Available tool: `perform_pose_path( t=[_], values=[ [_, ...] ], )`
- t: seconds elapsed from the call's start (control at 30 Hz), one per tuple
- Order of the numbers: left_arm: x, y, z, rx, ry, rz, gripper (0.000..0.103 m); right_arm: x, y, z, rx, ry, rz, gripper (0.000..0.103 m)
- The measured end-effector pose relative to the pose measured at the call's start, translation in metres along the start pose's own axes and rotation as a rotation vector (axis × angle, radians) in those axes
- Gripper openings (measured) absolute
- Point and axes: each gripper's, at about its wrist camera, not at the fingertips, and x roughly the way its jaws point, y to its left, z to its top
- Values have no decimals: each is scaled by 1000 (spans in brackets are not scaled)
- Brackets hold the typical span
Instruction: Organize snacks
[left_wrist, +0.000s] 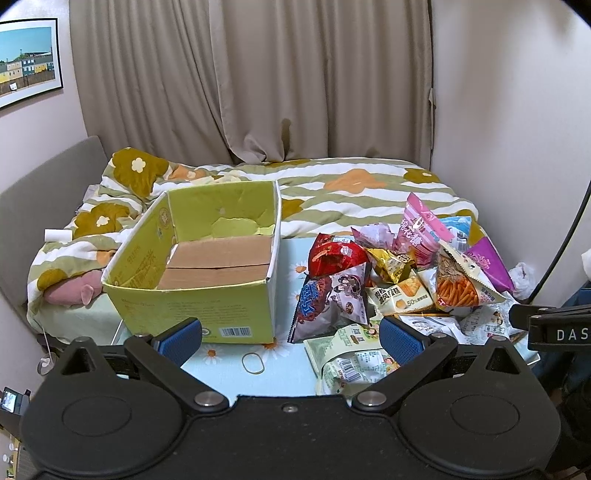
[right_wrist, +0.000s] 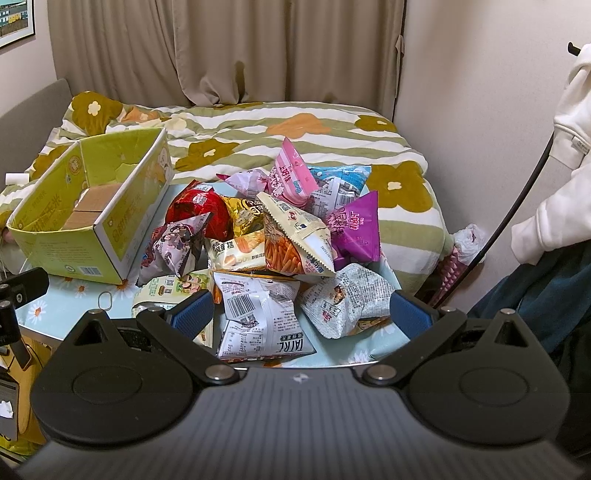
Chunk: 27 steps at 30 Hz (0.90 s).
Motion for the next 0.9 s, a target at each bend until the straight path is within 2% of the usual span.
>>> perform_pose_path(
  t=[0.57, 0.73, 0.9],
  values=[
    [5, 3, 2, -8, 19, -21, 103, 3, 0, 0, 2, 0, 0, 103],
    [13, 4, 6, 1, 57, -49, 103, 8, 1, -1, 15, 13, -1, 103],
    [37, 3, 5, -2, 122, -120, 103, 16, -3, 0, 41, 23, -19, 103]
  ],
)
